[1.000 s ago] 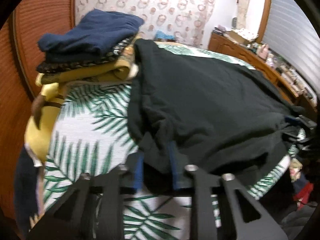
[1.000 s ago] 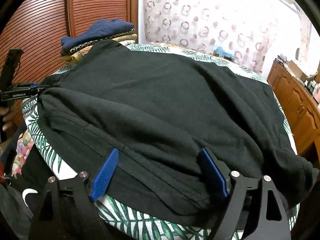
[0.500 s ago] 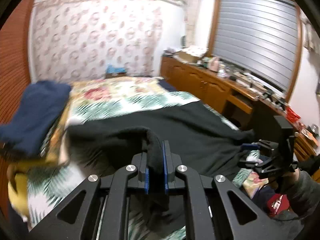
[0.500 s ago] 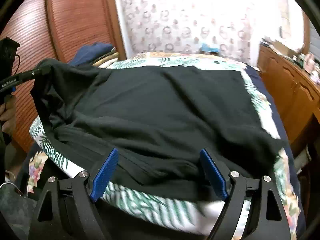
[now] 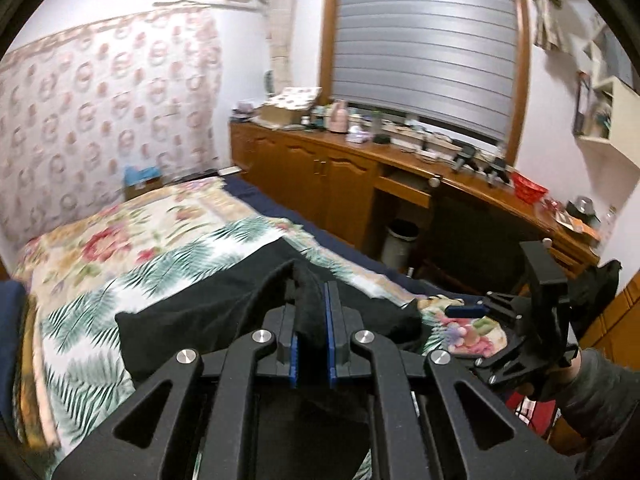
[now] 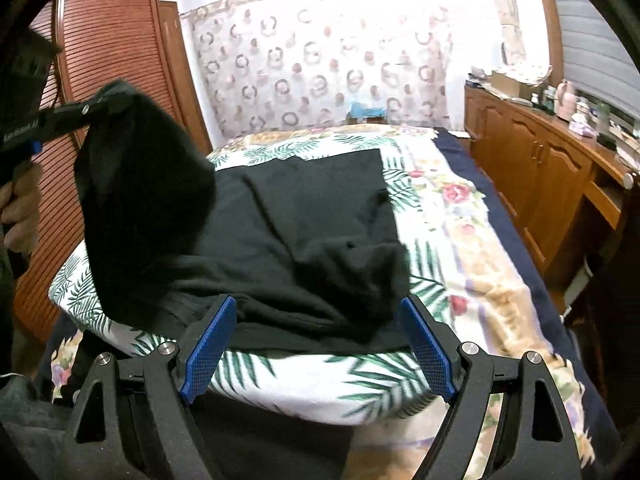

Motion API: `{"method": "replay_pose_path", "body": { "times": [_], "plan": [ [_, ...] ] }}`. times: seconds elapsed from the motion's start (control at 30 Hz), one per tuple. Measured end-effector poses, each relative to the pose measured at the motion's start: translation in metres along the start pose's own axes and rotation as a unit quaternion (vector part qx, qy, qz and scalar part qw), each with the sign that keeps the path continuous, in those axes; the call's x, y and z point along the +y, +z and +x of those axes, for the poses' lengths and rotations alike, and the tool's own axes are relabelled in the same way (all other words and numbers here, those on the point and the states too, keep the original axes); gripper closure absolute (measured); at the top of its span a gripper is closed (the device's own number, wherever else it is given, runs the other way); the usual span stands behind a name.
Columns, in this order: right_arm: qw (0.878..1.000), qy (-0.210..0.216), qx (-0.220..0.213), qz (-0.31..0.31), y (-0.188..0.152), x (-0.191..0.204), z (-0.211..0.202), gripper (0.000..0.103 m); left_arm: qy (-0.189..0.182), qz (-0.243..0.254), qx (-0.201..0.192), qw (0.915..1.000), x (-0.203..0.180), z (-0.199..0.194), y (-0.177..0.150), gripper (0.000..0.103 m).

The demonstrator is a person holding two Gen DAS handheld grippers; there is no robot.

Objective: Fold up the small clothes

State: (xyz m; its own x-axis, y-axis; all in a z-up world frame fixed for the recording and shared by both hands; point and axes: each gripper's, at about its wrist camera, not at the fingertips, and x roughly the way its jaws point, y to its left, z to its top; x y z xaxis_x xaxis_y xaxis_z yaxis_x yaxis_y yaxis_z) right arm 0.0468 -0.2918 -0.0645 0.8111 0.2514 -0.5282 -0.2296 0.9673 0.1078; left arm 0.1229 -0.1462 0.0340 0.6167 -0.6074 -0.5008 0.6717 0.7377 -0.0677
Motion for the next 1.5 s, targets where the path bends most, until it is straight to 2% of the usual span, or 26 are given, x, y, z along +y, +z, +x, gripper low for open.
{"method": "replay_pose_path", "body": {
  "times": [0.2,0.33,0.43,0.47,0.5,0.57,0.63,0.77,1.03,1.2,1.37,1.5],
  "plan": [
    [1.0,-0.007,-0.004,0.01,-0.009,-0.007,-0.013,0.018,-0.026,0.028,0.018,0.9991,-0.029,0.036,0.026,0.092],
    [1.0,-0.01,-0.001,0.017,-0.013,-0.01,-0.018,0.018,-0.039,0.024,0.052,0.9976,-0.036,0.064,0.021,0.092],
    [1.0,-0.01,0.001,0.021,-0.014,-0.009,-0.021,0.018,-0.035,0.03,0.077,0.9959,-0.04,0.076,0.015,0.089],
    [1.0,-0.01,0.002,0.021,-0.014,-0.009,-0.02,0.018,-0.029,0.037,0.083,0.9955,-0.039,0.076,0.012,0.084],
    [1.0,-0.009,0.003,0.021,-0.01,-0.014,-0.021,0.018,-0.025,0.039,0.082,0.9955,-0.038,0.073,0.01,0.08],
    [1.0,-0.009,0.003,0.018,-0.008,-0.012,-0.022,0.018,-0.019,0.035,0.074,0.9965,-0.03,0.064,0.008,0.062],
    [1.0,-0.009,0.002,0.017,-0.003,-0.014,-0.022,0.018,-0.014,0.022,0.068,0.9973,-0.018,0.053,0.008,0.052],
    [1.0,-0.002,-0.005,0.012,0.005,-0.013,-0.018,0.018,0.016,0.006,0.071,0.9973,0.01,0.036,-0.006,0.046],
    [0.999,0.018,-0.006,-0.028,0.024,0.008,-0.002,0.018,0.071,-0.052,0.079,0.993,0.068,0.009,-0.068,0.028],
    [0.997,0.051,0.0,-0.053,0.04,0.027,0.022,0.018,0.097,-0.087,0.079,0.9883,0.091,-0.008,-0.099,0.028],
    [0.993,0.087,0.019,-0.075,0.064,0.048,0.059,0.018,0.122,-0.115,0.06,0.984,0.108,-0.029,-0.113,0.028],
    [0.988,0.111,0.037,-0.097,0.081,0.066,0.084,0.027,0.137,-0.126,0.045,0.9815,0.117,-0.044,-0.12,0.028]
  ]
}}
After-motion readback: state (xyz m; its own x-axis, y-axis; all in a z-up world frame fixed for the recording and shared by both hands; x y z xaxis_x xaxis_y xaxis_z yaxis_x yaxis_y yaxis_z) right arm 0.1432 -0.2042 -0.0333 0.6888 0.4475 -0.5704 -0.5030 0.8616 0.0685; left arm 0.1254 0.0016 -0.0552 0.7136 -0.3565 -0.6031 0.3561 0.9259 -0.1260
